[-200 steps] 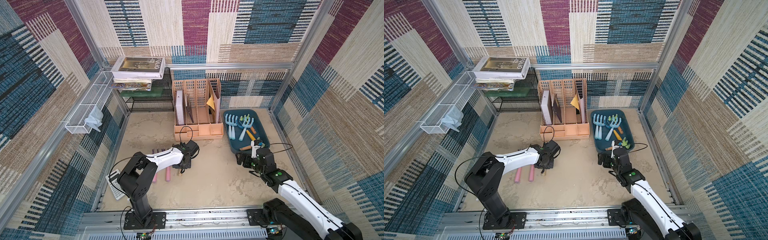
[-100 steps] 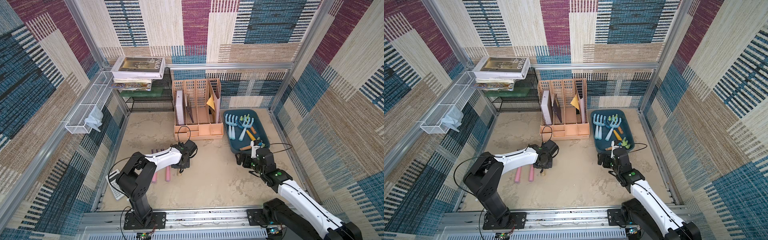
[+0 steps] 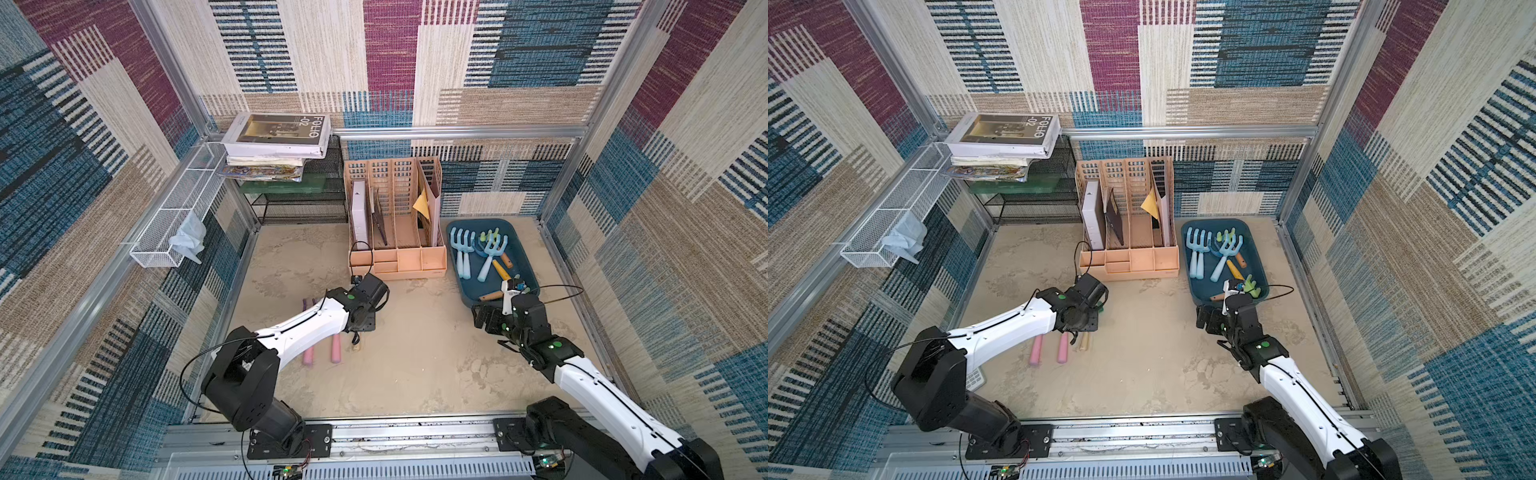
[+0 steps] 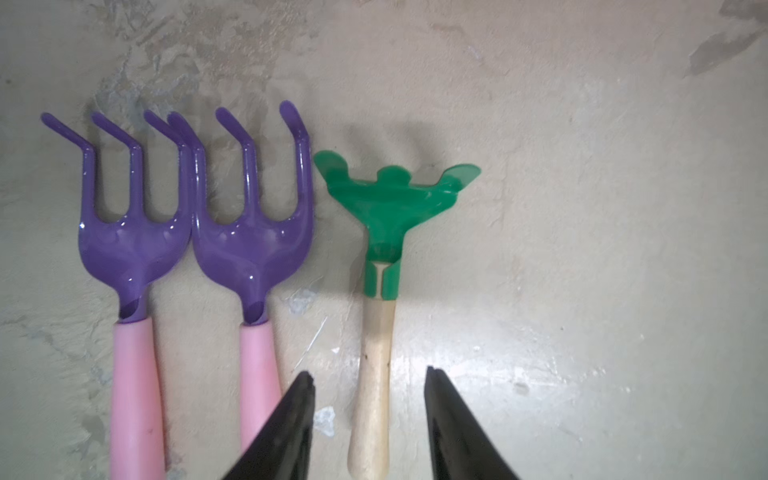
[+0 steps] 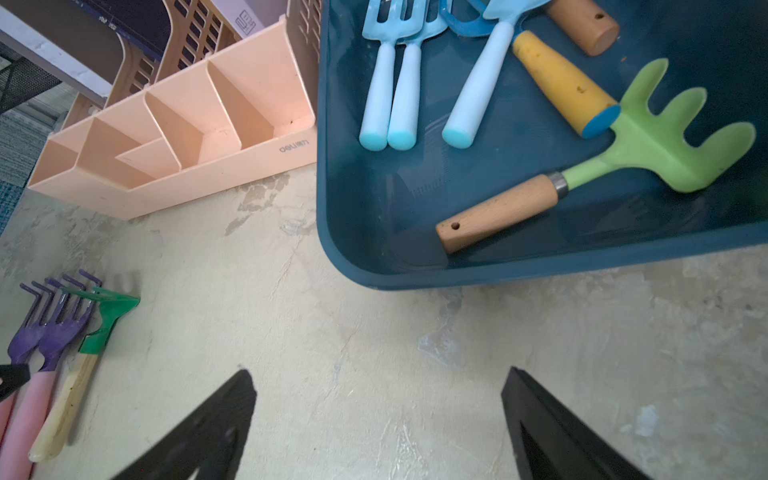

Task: Take the hand rake out of the storage box
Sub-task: Move the rake to the center of the board.

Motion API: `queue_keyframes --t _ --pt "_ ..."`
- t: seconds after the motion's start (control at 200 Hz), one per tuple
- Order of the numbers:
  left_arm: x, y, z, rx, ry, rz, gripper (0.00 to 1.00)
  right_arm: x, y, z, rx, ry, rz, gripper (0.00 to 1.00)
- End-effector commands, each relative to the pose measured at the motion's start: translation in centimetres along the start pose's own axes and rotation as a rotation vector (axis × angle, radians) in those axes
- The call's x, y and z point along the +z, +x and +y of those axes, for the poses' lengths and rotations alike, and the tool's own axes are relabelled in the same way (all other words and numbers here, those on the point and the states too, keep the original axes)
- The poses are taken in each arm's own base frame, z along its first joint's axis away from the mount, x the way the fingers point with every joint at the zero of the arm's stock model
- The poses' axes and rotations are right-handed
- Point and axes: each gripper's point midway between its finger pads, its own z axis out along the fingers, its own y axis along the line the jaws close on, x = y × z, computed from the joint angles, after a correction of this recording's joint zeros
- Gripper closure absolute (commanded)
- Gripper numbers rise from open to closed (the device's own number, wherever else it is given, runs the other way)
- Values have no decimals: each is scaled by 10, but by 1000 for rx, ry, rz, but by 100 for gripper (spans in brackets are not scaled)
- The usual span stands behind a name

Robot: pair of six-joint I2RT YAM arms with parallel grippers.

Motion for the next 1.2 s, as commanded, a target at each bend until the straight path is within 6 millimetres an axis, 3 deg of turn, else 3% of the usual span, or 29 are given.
queue_keyframes --t 0.0,0.155,0.396,1.001,1.197 --pt "10 5 3 18 3 17 52 1 -3 -3 -6 22 -4 4" --pt "30 16 -5 6 58 65 52 -2 -4 -4 -4 23 -9 4" --pt "40 22 -18 -6 110 97 53 -1 -3 -4 -4 18 -7 4" --pt "40 25 -15 -20 90 107 57 0 -1 -2 -7 0 -5 4" --pt "20 16 -6 -8 68 66 48 0 -8 -2 -9 11 -19 4"
